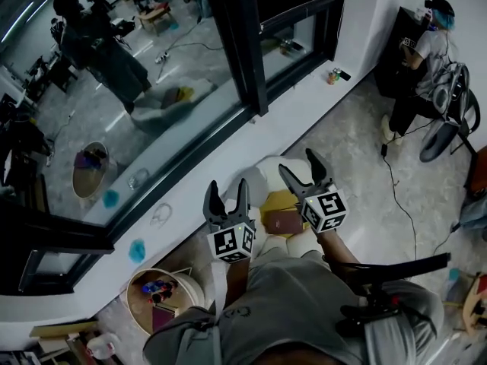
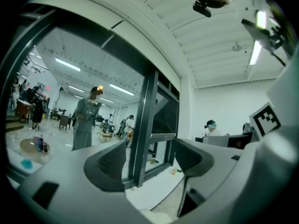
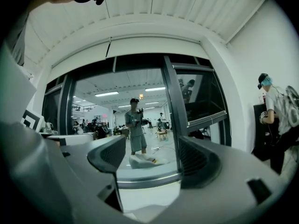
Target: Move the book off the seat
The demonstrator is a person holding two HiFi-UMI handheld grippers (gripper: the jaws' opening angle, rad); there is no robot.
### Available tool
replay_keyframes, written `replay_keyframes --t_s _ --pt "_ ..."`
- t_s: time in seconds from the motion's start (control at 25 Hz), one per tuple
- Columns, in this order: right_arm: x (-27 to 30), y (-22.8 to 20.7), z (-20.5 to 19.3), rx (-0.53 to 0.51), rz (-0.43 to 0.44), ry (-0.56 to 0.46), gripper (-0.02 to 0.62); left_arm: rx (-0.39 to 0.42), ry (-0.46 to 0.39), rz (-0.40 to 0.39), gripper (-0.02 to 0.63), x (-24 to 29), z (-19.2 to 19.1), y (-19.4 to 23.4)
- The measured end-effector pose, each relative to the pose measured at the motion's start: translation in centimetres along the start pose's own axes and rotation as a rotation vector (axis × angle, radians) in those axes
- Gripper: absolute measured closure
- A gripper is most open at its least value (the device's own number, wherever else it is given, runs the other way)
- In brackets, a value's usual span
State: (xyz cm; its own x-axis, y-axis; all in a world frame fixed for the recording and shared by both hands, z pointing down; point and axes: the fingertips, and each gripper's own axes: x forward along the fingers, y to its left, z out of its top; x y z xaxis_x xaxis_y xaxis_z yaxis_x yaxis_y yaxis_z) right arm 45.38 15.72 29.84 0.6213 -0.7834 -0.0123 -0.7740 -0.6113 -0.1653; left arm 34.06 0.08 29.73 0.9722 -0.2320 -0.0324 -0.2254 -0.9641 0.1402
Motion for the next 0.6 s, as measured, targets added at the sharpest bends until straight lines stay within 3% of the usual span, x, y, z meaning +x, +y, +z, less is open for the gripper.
replay_keyframes --t_s 0.32,0.48,0.6 --pt "0.1 -2.6 -5.4 0.010 -0.074 0.095 0.229 -0.024 0.141 -0.001 0.268 2.3 -6.2 -0.1" --pt "0.5 -4.1 -11.6 0.035 -0.090 0.168 0.229 -0.007 0.250 -0.027 0.268 4.2 -12.4 -0.7" --pt "0.4 -5.6 -18.5 0.085 -0.110 0.271 0.229 0.017 0.357 -0.039 0.268 4.7 -19.0 -0.8"
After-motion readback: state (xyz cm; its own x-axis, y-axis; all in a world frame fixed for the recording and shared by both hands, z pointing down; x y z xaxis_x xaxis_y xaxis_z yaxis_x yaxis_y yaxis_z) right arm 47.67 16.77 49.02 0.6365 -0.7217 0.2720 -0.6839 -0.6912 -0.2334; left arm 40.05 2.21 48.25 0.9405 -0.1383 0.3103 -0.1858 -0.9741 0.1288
